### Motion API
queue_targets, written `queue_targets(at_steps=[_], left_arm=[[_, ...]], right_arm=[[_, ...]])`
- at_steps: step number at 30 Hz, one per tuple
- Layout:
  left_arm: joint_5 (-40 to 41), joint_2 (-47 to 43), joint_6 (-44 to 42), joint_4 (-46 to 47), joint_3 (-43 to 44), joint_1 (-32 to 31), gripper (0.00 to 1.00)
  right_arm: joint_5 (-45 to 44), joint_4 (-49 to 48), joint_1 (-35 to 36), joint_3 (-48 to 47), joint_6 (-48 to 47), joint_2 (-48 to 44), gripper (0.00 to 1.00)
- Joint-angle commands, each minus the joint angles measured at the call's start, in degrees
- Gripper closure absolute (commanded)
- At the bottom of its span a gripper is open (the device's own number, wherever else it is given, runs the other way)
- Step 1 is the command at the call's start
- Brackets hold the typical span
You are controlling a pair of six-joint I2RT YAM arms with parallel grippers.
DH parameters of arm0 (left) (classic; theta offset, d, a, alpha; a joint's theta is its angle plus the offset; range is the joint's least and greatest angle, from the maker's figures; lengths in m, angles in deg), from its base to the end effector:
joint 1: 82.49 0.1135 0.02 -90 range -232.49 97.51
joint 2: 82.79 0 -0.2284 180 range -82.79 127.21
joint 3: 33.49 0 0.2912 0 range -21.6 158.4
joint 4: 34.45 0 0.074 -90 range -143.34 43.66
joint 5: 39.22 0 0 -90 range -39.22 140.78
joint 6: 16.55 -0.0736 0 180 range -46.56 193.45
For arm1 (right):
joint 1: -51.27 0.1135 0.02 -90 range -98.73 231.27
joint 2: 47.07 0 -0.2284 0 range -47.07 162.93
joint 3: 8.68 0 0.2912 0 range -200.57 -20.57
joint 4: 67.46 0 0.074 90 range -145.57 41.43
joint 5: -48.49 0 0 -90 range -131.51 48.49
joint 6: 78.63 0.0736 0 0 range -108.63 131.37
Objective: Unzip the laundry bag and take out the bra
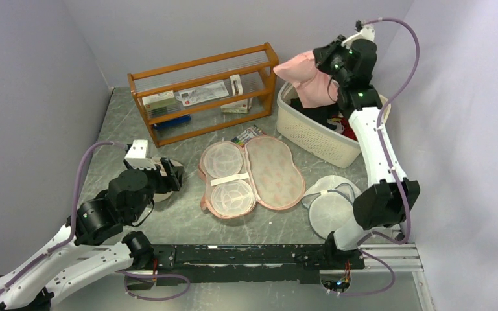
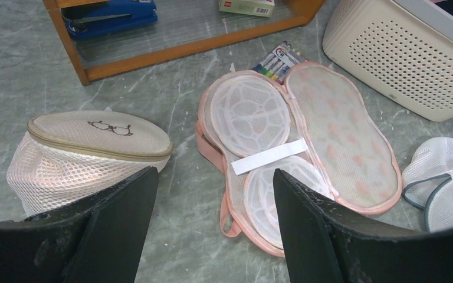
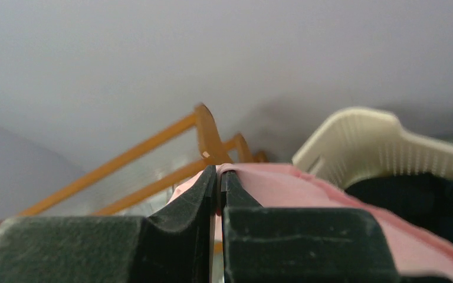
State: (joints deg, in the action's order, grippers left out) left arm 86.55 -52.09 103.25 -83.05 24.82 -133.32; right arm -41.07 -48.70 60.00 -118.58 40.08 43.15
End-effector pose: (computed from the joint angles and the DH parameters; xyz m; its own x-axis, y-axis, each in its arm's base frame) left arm 0.1638 -0.1329 0.3172 -0.3376 -0.2240 -0.9142 0.1343 0.9499 -0.2823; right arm 0.4374 0.0677 0.4423 -0.0626 0.4764 -0.8770 -0.1474 0.8647 0.4802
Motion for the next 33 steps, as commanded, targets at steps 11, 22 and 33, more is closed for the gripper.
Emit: queue_targets(at_steps=[11,22,33], left_arm=[[-1.23,0.97,-1.24,2.23,-0.27,0.38,0.18],[-1.36,1.00,-1.38,2.33,-0.32,0.60,0.18],[-2.03,1.66,-1.79,2.93,-0.60,0.60,0.17]], right_arm=[[34.57,15.34,-17.88,-3.88,2.77,11.46,1.00],[48.97,3.61,-12.40,-9.39,11.82,15.55,1.00],[23.77,28.40,-21.12,-6.98,-7.68,15.57,1.00]])
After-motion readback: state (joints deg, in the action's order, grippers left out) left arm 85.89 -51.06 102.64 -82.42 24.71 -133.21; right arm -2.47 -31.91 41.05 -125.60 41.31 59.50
